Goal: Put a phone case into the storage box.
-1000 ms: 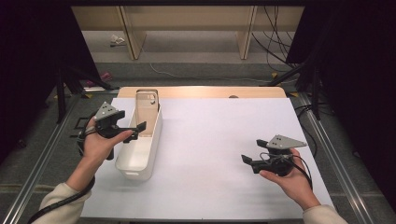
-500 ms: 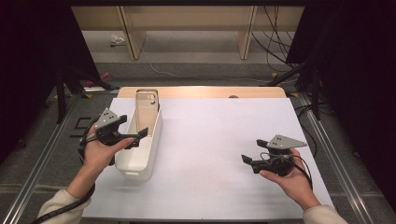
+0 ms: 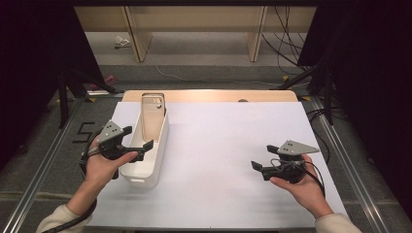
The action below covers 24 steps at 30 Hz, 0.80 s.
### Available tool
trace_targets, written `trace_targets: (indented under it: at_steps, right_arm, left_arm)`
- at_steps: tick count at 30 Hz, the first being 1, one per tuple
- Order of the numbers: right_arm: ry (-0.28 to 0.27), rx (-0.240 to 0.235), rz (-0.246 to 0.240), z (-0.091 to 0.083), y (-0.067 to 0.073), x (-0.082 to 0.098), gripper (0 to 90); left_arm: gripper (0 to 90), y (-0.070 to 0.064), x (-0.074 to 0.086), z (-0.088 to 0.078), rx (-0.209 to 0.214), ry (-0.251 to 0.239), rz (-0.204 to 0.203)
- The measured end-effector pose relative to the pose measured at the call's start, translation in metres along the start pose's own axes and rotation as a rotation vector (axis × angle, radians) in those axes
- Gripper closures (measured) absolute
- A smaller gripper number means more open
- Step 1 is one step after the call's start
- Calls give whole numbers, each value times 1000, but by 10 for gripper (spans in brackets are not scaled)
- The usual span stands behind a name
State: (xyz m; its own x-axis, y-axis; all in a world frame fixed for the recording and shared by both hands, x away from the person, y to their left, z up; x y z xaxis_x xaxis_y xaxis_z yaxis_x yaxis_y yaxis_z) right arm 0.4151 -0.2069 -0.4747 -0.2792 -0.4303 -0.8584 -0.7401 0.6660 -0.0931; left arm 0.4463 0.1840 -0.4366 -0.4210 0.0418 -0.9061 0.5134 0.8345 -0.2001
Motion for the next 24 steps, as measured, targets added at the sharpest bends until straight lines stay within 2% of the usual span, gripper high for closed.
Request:
trace_targets:
  at_steps: [24]
  right_arm:
    - [-1,0,-3,0,0,-1,162]
  left_arm:
    - [31,-15,25,-8,19,2,42]
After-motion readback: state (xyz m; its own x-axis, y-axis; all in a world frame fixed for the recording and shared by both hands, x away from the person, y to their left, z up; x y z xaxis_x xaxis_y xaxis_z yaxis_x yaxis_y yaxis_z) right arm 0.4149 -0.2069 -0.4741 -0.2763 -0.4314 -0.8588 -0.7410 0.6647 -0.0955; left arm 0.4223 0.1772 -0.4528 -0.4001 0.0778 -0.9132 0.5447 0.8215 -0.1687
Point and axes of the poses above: each handheld gripper's, and its own axes: z roughly forward along the jaws, x roughly out of its underside, y roughly to its left, the point moved 9 cm from there along z, roughly forward along the jaws, and after that the axes turned 8 degrees about -z, right-handed, at the moved point
